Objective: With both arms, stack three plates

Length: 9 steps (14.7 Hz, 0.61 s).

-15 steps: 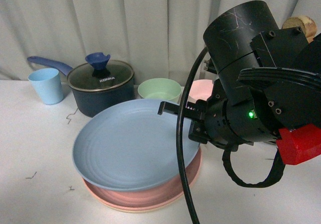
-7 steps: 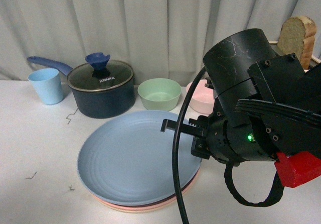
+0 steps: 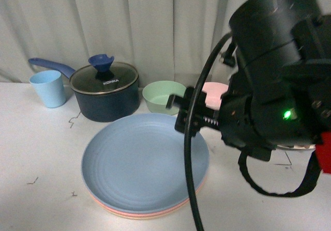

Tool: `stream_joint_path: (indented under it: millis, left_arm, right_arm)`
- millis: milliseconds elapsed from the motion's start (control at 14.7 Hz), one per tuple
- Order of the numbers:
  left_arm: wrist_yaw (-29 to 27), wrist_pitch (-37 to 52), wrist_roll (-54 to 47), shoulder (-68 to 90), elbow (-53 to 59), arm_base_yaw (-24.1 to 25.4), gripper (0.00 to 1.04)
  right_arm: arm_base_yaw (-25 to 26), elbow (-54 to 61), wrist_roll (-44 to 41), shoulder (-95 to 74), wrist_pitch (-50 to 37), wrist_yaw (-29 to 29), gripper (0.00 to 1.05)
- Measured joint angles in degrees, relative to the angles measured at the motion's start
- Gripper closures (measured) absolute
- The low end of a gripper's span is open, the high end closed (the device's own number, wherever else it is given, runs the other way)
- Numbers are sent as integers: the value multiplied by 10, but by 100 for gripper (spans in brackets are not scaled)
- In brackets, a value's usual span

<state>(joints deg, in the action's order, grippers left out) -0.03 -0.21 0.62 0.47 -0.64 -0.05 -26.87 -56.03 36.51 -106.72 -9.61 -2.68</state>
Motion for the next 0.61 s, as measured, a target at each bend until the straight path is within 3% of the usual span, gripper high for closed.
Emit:
stream_joint_path:
  millis: [136, 204, 272, 409, 613]
  left_arm:
    - [0, 0, 0, 0, 0, 0, 7]
    - [1, 0, 0, 0, 0, 0, 7]
    - [-1, 0, 0, 0, 0, 0, 7]
    - [-1, 0, 0, 0, 0, 0, 7]
    - [0, 0, 0, 0, 0, 0, 7]
  right_arm:
    - [31, 33, 2, 108, -13, 35, 7]
    - [72, 128, -80, 212, -216, -41, 17]
    - [114, 217, -191, 264, -325, -91, 32]
    - [185, 296, -285, 338, -349, -70, 48]
    - [267, 380, -342, 477, -288, 16, 76]
